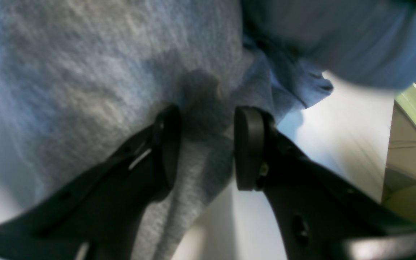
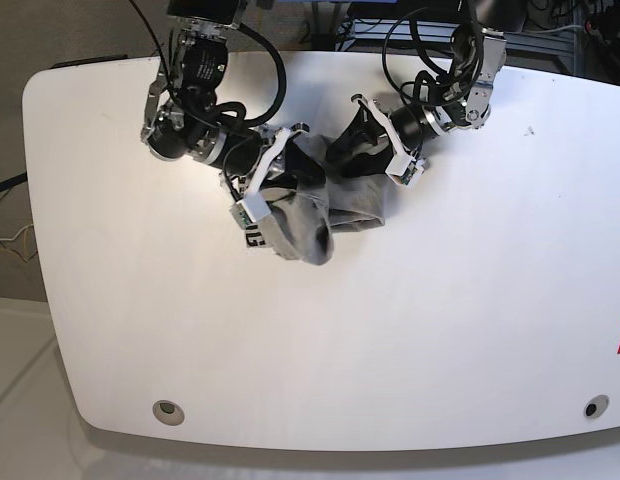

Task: Fold the T-shirt properly
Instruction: 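Press the folded bundle with the right gripper and open the left gripper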

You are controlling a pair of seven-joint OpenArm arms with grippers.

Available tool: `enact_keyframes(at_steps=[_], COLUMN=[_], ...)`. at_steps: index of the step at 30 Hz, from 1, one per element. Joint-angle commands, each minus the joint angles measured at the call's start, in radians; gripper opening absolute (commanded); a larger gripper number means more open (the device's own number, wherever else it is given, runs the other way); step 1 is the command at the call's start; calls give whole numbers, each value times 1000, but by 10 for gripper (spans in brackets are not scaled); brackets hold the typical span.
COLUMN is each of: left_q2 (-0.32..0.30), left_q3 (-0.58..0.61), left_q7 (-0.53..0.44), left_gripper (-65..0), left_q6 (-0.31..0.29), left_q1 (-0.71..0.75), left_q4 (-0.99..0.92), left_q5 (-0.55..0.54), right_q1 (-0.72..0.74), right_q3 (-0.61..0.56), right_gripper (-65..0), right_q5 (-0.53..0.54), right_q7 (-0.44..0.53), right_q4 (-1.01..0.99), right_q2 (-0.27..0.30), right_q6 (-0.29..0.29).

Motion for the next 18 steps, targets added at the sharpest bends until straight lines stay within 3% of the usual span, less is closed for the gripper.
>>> enact_keyframes(at_steps=[1, 10, 18], left_q2=[-4, -4, -10], left_q3=[-1, -1, -2], left_q7=[46, 46, 46], left_gripper=[-423, -423, -423], left_q6=[22, 22, 22], left_q1=[4, 8, 10], left_q4=[-2, 3, 18], left_q5=[27, 25, 24], right_q1=[17, 42, 60], right_q3=[-31, -86, -88], right_gripper=[-650, -650, -650], right_q5=[36, 25, -47], right_q7=[54, 150, 161], right_q4=[-29, -181, -276], right_q2=[-4, -4, -4], right_q6=[8, 8, 8])
